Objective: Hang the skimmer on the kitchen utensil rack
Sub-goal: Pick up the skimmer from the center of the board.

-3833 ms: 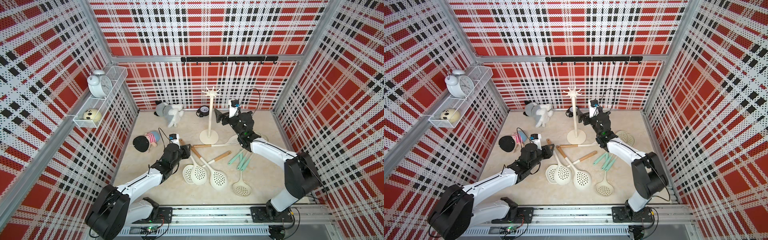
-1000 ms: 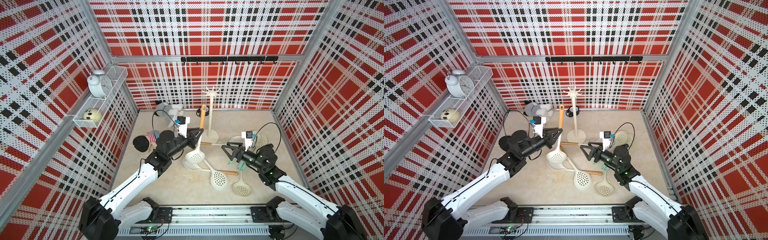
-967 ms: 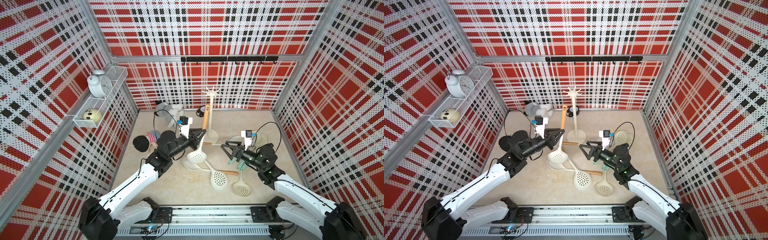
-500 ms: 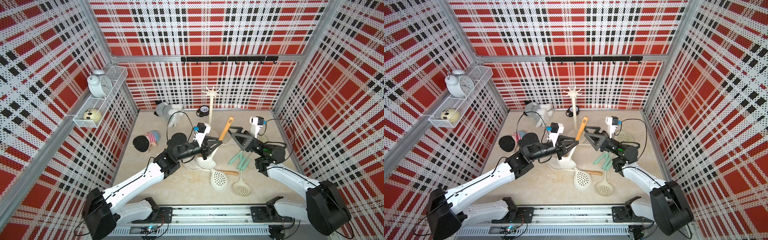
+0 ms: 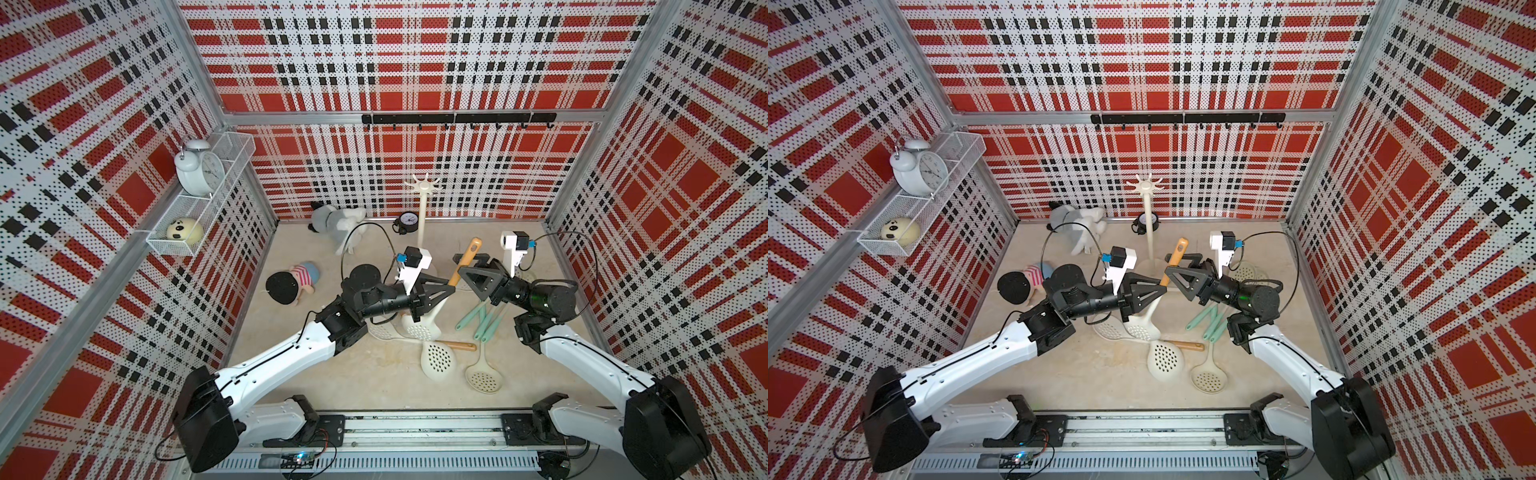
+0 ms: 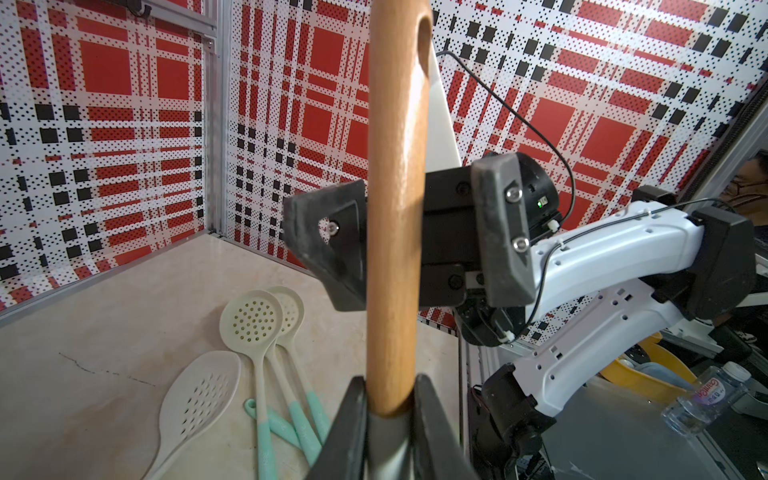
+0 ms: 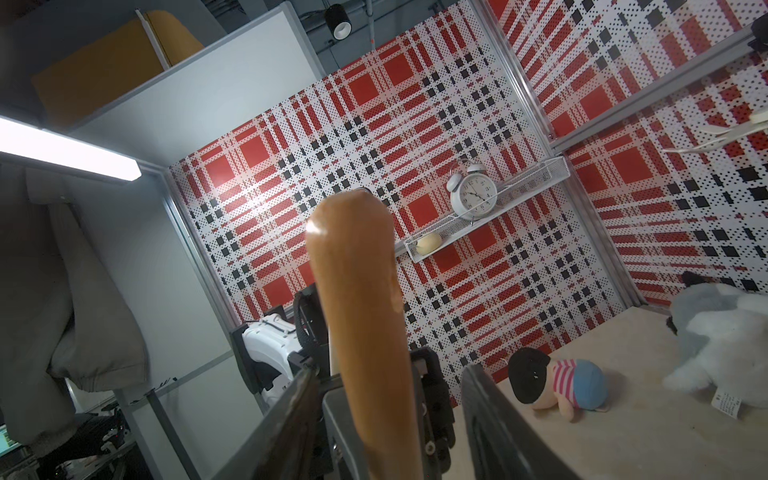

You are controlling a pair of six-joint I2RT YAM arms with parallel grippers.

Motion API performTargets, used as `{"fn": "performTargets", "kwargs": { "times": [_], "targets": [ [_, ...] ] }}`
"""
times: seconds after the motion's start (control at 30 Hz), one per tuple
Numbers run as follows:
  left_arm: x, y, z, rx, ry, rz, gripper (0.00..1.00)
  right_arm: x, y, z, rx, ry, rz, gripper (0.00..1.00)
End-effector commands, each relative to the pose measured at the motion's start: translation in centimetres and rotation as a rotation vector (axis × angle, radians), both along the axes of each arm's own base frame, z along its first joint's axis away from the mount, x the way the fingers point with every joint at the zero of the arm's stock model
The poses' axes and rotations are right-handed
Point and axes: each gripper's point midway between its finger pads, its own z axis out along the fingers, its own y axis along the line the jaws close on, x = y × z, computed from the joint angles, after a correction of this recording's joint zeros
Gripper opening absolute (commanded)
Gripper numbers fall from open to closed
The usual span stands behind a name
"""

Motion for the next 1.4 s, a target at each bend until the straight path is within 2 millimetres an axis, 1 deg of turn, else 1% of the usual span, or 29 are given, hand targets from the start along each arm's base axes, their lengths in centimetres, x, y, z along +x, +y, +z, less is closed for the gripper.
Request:
{"fn": "performTargets", "kwargs": {
  "times": [0.0, 0.13, 0.2, 0.3, 0.4, 0.53, 0.57, 0.63, 0.67, 0.7, 0.73, 0.77, 0.8, 0.87, 0.93, 1.0, 1.03, 1.07, 1.1, 1.13, 1.17, 1.27, 1.37],
  "targets": [
    [-0.6, 0.0, 4.0, -0.105, -0.057, -0.025, 0.00, -0.6, 0.0, -0.2, 0.000, -0.030, 0.023, 0.55],
    [-1.1, 0.2, 5.1, -0.155, -0.057, -0.048, 0.00, -0.5, 0.1, -0.9, -0.003, -0.030, 0.016, 0.48],
    [-1.5, 0.2, 5.4, -0.170, -0.053, -0.070, 0.00, -0.5, 0.1, -1.0, 0.000, -0.034, 0.021, 0.45],
    [-1.7, 0.1, 5.3, -0.172, -0.054, -0.083, 0.00, -0.6, 0.2, -0.6, 0.008, -0.047, 0.033, 0.41],
    [-1.5, 0.0, 4.7, -0.163, -0.046, -0.076, 0.00, -0.7, 0.3, -0.2, 0.010, -0.057, 0.042, 0.35],
    [-0.8, -0.2, 4.1, -0.151, -0.031, -0.052, 0.00, -0.5, 0.3, -0.1, 0.007, -0.051, 0.028, 0.20],
    [-0.4, -0.2, 3.9, -0.140, -0.030, -0.032, 0.02, -0.4, 0.2, -0.2, 0.002, -0.045, 0.012, 0.16],
    [0.7, -0.2, 3.3, -0.104, -0.032, 0.028, 0.19, 0.6, 0.1, -0.7, -0.030, -0.005, -0.054, 0.10],
    [1.3, -0.3, 2.9, -0.077, -0.037, 0.065, 0.28, 1.3, 0.1, -1.2, -0.063, 0.019, -0.113, 0.07],
    [1.8, -0.5, 2.1, -0.035, -0.039, 0.101, 0.34, 2.0, 0.1, -1.8, -0.106, 0.042, -0.179, 0.03],
    [2.3, -0.7, 1.8, -0.002, -0.050, 0.136, 0.38, 2.5, 0.0, -2.3, -0.150, 0.068, -0.244, 0.00],
    [2.8, -0.9, 1.3, 0.039, -0.063, 0.179, 0.42, 3.0, 0.0, -2.8, -0.202, 0.090, -0.317, 0.00],
    [3.0, -1.3, 0.9, 0.083, -0.079, 0.213, 0.44, 3.4, -0.2, -2.9, -0.239, 0.106, -0.386, 0.00],
    [3.6, -1.8, 0.1, 0.154, -0.107, 0.281, 0.45, 4.3, -1.1, -3.4, -0.288, 0.177, -0.489, 0.00],
    [4.2, -2.0, -0.4, 0.200, -0.127, 0.352, 0.44, 4.9, -2.4, -3.9, -0.310, 0.238, -0.576, 0.00],
    [4.6, -2.0, -0.8, 0.223, -0.137, 0.402, 0.45, 5.1, -3.3, -4.0, -0.325, 0.268, -0.634, 0.00],
    [4.7, -2.0, -0.9, 0.226, -0.139, 0.414, 0.49, 5.1, -3.6, -3.9, -0.329, 0.276, -0.651, 0.00],
    [4.7, -2.1, -0.9, 0.219, -0.136, 0.418, 0.52, 5.1, -3.7, -3.8, -0.333, 0.278, -0.656, 0.00],
    [4.7, -2.2, -1.0, 0.215, -0.135, 0.415, 0.52, 4.9, -3.7, -3.6, -0.334, 0.278, -0.653, 0.00],
    [4.7, -2.4, -1.0, 0.211, -0.133, 0.410, 0.51, 4.8, -3.6, -3.3, -0.332, 0.274, -0.649, 0.00],
    [4.6, -2.7, -1.1, 0.210, -0.131, 0.402, 0.45, 4.7, -3.4, -3.0, -0.329, 0.269, -0.642, 0.00],
    [4.7, -3.2, -1.4, 0.210, -0.125, 0.393, 0.36, 4.1, -3.1, -2.3, -0.321, 0.253, -0.629, 0.00],
    [4.9, -3.4, -1.9, 0.217, -0.113, 0.397, 0.34, 3.8, -3.2, -1.9, -0.306, 0.249, -0.620, 0.00]
  ]
}}
